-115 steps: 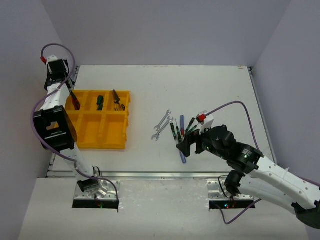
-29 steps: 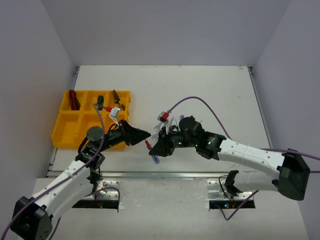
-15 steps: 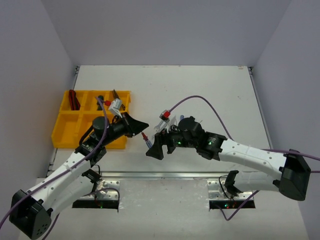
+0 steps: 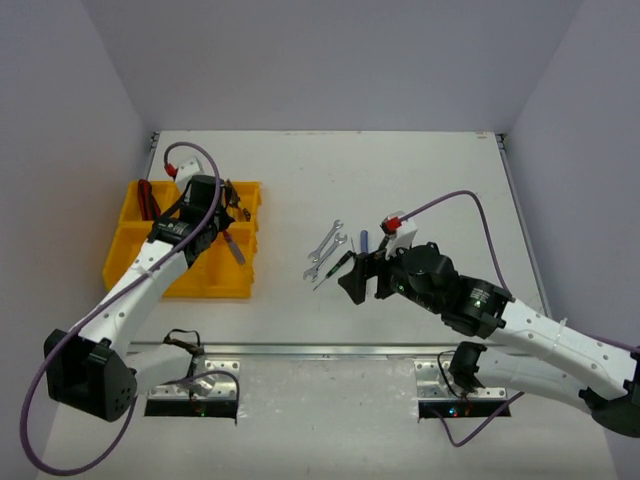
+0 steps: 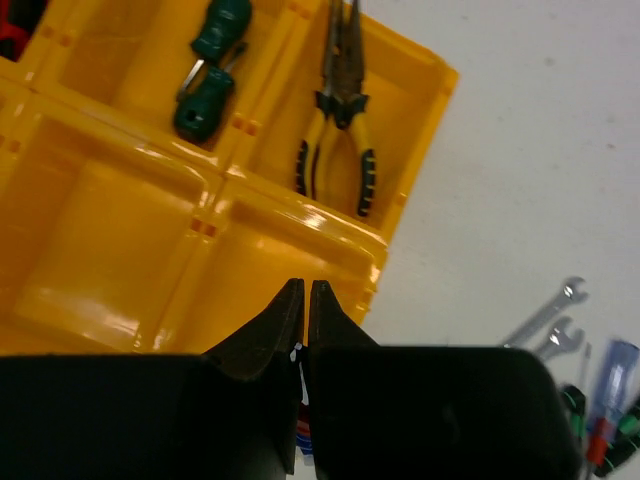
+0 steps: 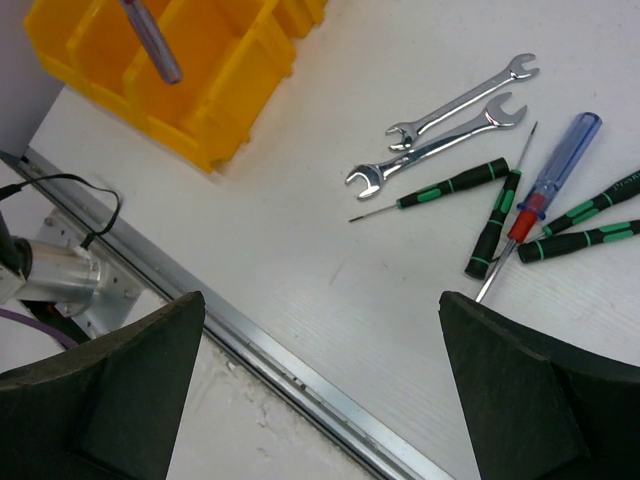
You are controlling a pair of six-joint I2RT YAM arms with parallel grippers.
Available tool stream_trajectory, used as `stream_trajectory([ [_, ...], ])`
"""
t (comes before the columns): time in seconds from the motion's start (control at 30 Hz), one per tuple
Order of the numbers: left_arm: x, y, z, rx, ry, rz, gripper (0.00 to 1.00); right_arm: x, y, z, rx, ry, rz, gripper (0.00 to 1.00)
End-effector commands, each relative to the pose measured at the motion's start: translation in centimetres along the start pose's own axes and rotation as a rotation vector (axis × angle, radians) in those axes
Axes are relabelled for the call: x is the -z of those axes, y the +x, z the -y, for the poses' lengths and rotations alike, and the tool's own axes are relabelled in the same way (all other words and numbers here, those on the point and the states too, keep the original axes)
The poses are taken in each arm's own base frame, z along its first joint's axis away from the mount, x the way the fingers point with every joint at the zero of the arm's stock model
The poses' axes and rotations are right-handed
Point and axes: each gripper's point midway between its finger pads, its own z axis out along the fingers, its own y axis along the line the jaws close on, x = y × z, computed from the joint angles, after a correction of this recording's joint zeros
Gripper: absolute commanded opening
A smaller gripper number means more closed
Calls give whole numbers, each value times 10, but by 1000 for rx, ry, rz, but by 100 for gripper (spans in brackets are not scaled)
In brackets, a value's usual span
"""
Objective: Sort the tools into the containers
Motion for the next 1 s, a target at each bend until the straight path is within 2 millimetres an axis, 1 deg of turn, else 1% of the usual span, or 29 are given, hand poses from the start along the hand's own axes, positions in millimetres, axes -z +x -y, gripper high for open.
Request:
stream_trajectory([
  [0.0, -17, -13, -15, -38, -127, 21, 0, 1, 11, 20, 38, 80, -18, 99],
  [0.07, -28, -8, -17, -48, -165, 8, 0, 2, 13, 22, 44, 83, -21, 99],
  [0.13, -43, 5, -20, -69, -203, -20, 0, 2, 16, 26, 52, 94, -30, 99],
  [0.23, -55, 20, -24, -71, -224, -50, 0, 1, 24, 35, 56, 135, -51, 99],
  [0.27, -58, 25, -25, -69, -225, -57, 1, -1, 27, 39, 55, 155, -60, 99],
  [0.3, -60, 30, -26, -65, -224, -61, 5, -4, 30, 44, 55, 181, -72, 99],
  [0.33, -59, 31, -28, -64, -226, -55, 22, -6, 31, 45, 55, 189, -84, 99],
  [0.4, -58, 33, -31, -58, -229, -49, 41, -14, 30, 53, 28, 217, -119, 99],
  [0.43, -57, 31, -28, -53, -213, -46, 49, -18, 32, 55, 13, 217, -146, 99],
  [0.47, -56, 29, -25, -47, -195, -41, 60, -24, 35, 58, -3, 223, -179, 99],
  [0.5, -53, 26, -21, -37, -175, -35, 74, -33, 40, 66, -22, 250, -221, 99],
  [0.53, -50, 25, -19, -32, -156, -37, 79, -39, 35, 76, -49, 280, -226, 99],
  [0.6, -39, 18, -12, -15, -110, -25, 86, -56, 28, 98, -68, 352, -257, 94],
  [0.63, -32, 18, -7, -14, -81, -25, 88, -62, 26, 104, -64, 372, -272, 87],
  [0.7, -11, 16, 10, -23, 2, -7, 96, -80, 22, 120, -56, 423, -305, 65],
  [0.73, 2, 14, 17, -29, 43, 6, 100, -90, 20, 129, -56, 449, -323, 56],
  [0.83, 39, 11, 35, -47, 164, 35, 100, -118, 22, 156, -83, 515, -389, 48],
  [0.87, 47, 13, 36, -57, 194, 27, 100, -128, 22, 162, -87, 520, -404, 44],
  [0.97, 71, 16, 34, -71, 290, 22, 100, -152, 26, 174, -73, 534, -461, 38],
])
